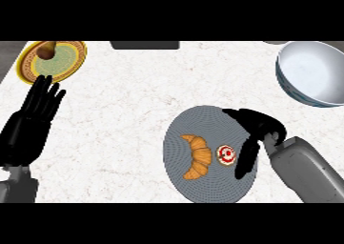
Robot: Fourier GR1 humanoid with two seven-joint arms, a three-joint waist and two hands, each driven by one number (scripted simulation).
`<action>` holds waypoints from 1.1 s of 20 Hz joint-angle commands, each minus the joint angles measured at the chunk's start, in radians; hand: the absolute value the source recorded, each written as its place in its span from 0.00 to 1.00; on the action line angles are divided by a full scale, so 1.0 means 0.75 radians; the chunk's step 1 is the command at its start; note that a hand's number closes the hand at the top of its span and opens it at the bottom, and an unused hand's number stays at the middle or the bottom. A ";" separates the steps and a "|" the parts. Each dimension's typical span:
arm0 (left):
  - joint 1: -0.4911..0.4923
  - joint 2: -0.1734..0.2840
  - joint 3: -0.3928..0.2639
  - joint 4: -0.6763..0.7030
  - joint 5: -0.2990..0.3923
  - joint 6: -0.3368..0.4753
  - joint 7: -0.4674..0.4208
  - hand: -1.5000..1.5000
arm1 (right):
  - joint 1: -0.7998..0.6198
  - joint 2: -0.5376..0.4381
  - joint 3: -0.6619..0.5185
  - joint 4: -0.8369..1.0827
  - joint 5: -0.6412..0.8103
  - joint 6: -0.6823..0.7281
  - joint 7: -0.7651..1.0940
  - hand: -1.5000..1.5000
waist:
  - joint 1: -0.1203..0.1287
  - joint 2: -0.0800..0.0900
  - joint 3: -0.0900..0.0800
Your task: Pick the cupcake from the placemat and place it in the bowl
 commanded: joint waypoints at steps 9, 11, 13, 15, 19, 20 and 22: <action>-0.008 -0.075 -0.028 -0.056 -0.079 0.027 0.038 0.50 | 0.031 0.096 -0.124 0.212 0.280 0.053 -0.255 0.00 | 0.009 0.003 0.001; 0.028 -0.055 0.018 -0.071 -0.043 -0.020 0.048 0.50 | 0.132 0.143 -0.095 0.041 0.317 0.090 -0.112 0.00 | 0.004 0.001 0.000; -0.010 -0.033 0.058 0.066 -0.037 -0.091 -0.040 0.50 | 0.074 0.218 -0.100 0.178 0.369 0.063 -0.148 0.00 | 0.005 0.003 0.000; -0.013 -0.034 0.072 -0.018 -0.030 -0.054 0.038 0.50 | 0.081 0.227 -0.121 0.237 0.431 0.062 -0.225 0.00 | 0.007 0.002 0.000; -0.042 -0.036 0.092 0.007 -0.040 -0.050 0.056 0.50 | 0.064 0.290 -0.154 0.255 0.485 0.088 -0.209 0.00 | 0.006 0.002 0.000; -0.050 -0.043 0.075 0.045 -0.061 -0.068 0.017 0.50 | 0.012 0.258 -0.195 0.378 0.482 0.122 -0.283 0.00 | 0.007 0.003 0.000; -0.071 -0.048 0.072 -0.011 -0.065 -0.032 0.073 0.50 | 0.110 0.264 -0.147 0.293 0.511 0.144 -0.260 1.00 | 0.004 0.002 0.000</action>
